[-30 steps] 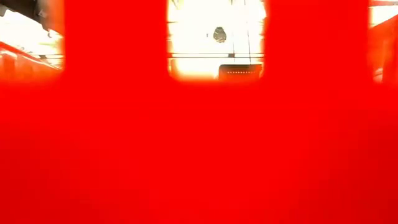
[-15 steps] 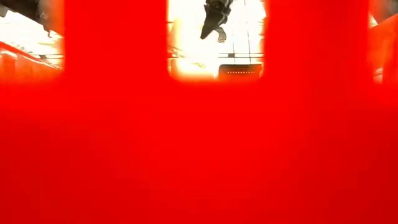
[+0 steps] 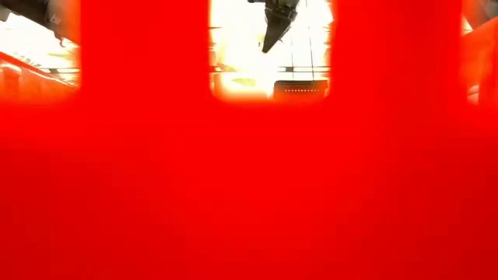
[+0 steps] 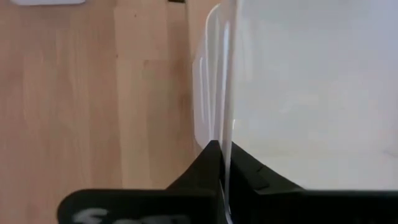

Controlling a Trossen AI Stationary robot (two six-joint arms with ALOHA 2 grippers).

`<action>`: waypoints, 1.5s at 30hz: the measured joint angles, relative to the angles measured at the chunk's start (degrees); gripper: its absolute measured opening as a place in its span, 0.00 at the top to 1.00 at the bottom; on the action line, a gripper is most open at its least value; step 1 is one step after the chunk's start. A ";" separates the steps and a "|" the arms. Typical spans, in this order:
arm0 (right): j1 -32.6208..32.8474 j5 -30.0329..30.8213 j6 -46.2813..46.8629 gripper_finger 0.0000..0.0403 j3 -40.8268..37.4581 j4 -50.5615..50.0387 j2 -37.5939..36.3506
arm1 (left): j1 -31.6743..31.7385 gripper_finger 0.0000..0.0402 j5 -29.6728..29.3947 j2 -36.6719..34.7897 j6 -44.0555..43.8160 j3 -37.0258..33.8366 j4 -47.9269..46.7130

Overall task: Stack baskets on shelf by color
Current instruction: Stack the right white bin on the white bin, then stack the white bin on the stacked white bins on the shelf

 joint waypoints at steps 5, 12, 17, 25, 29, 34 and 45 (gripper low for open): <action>-0.52 -1.55 -0.10 0.93 -0.09 0.51 0.00 | 0.00 0.50 0.00 0.00 0.00 0.00 0.00; -1.61 -1.43 0.51 0.78 -0.09 2.97 0.00 | 0.00 0.50 0.02 0.00 -0.24 0.02 0.00; -1.48 -1.56 1.37 0.68 -0.11 4.60 0.00 | 0.00 0.50 0.02 0.00 -0.14 0.00 0.00; -0.11 -0.61 3.58 0.68 -8.17 8.05 -0.62 | -0.53 0.50 0.02 -0.02 -1.91 0.02 -1.38; 2.80 0.31 4.09 0.69 -11.63 6.93 -5.39 | -1.34 0.50 0.06 -0.02 -3.10 0.04 -2.76; 12.25 -0.87 2.73 0.69 -23.20 17.42 -15.89 | -3.29 0.50 0.62 0.00 -0.21 0.04 -3.38; 31.23 -10.26 1.52 0.69 -67.20 68.91 -28.76 | -11.61 0.50 2.86 12.19 9.49 2.49 9.43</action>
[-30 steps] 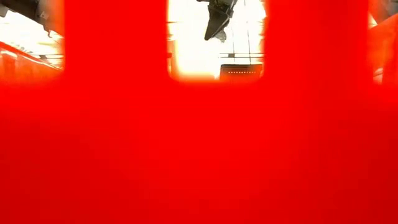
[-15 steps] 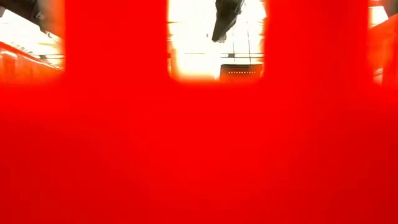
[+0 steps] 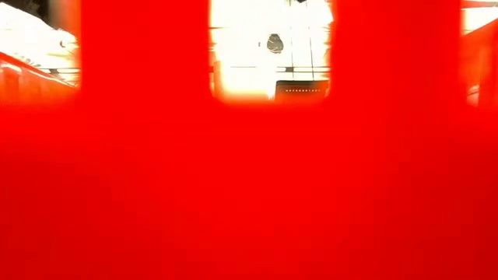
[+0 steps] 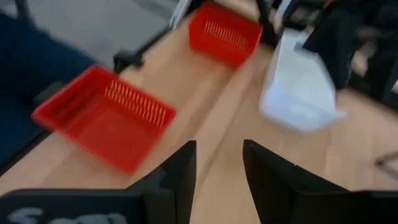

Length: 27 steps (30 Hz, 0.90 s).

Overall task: Stack baskets on shelf by color
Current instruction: Stack the white bin on the stacked white bins on the shelf

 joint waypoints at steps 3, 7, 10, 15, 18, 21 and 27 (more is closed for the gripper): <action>-0.21 0.26 -0.04 0.69 -7.28 13.47 1.67 | -2.35 0.50 -3.47 3.71 -7.43 6.32 -8.99; -1.30 1.80 -0.19 0.69 -11.97 21.04 3.50 | -5.01 0.50 -5.48 9.74 -30.83 15.10 -28.42; -1.66 6.04 -0.12 0.69 -12.81 23.35 3.21 | -5.72 0.50 -2.06 15.39 -50.40 18.27 -41.37; -1.63 5.82 -0.04 0.69 -13.26 28.66 3.30 | -2.45 0.50 3.56 20.70 -70.62 19.49 -55.95; -1.57 5.76 -0.21 0.69 -13.19 30.79 3.28 | -0.76 0.50 5.74 22.02 -73.20 19.49 -57.47; -1.57 5.78 -1.99 0.69 -13.21 30.83 3.32 | 0.28 0.51 8.30 22.77 -71.19 19.49 -56.80; -2.09 5.79 -4.54 0.69 -13.21 30.86 3.32 | 0.41 0.76 10.74 22.82 -62.93 19.49 -52.82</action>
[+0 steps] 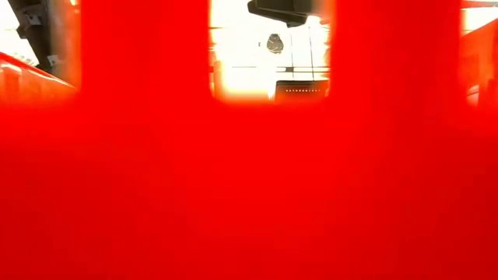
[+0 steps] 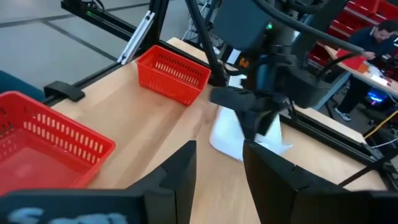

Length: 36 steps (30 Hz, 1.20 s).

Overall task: Stack baskets on shelf by color
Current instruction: Stack the white bin on the stacked white bins on the shelf

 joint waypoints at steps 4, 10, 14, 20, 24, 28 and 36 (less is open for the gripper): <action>-0.34 0.00 0.00 0.69 -0.83 0.03 0.00 | -0.74 0.97 0.23 0.00 9.90 0.00 7.18; -1.46 -0.13 4.49 0.69 -5.44 1.53 0.00 | -2.63 0.98 2.73 0.00 20.86 -0.02 16.91; -2.23 -1.41 9.77 0.68 -7.56 6.47 0.04 | -3.45 0.99 3.45 0.00 27.23 -0.02 21.24; -2.21 -3.15 11.13 0.62 -2.17 3.82 2.02 | -1.68 0.99 3.32 0.00 37.78 -0.02 29.88; -2.62 -2.39 10.77 0.54 5.06 -4.92 7.40 | 0.27 0.99 3.19 0.52 44.42 0.15 33.48; -3.61 0.01 8.98 0.49 11.12 -8.31 13.34 | 0.63 0.99 2.91 2.05 48.95 2.08 33.34; -5.64 -1.31 7.49 0.52 22.04 -23.55 20.51 | 0.73 0.99 2.67 5.96 51.11 6.14 29.12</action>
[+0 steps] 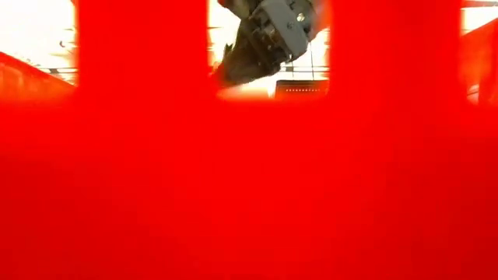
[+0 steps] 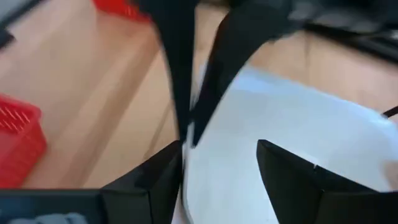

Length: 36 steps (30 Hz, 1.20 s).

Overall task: Stack baskets on shelf by color
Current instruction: Stack the white bin on the stacked white bins on the shelf

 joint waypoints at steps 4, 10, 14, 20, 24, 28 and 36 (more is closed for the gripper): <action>-0.06 -0.86 1.08 0.64 1.06 -4.21 1.46 | 0.11 0.99 -1.02 0.68 -1.97 0.58 -0.43; -0.20 -5.38 0.77 0.93 1.13 -6.26 0.76 | 0.36 0.97 -0.72 0.60 -4.61 0.57 0.09; -0.26 -13.06 1.42 0.96 1.07 -8.47 -1.16 | -0.53 0.86 -0.13 -0.61 -6.62 0.57 3.41; 1.68 -24.62 1.54 0.97 0.95 -12.49 -6.28 | -3.62 0.60 -2.30 -7.08 0.66 0.64 5.69; 3.24 -25.55 -0.62 0.97 0.95 -15.31 -12.13 | -7.98 0.45 -9.75 -12.86 6.26 0.62 5.41; 3.52 -23.75 -3.30 0.97 0.95 -14.26 -19.95 | -12.43 0.37 -23.06 -17.53 6.91 0.62 4.49; -3.44 -13.02 -12.58 0.98 1.00 -9.38 -34.04 | -13.48 0.39 -31.42 -17.61 3.53 0.41 0.08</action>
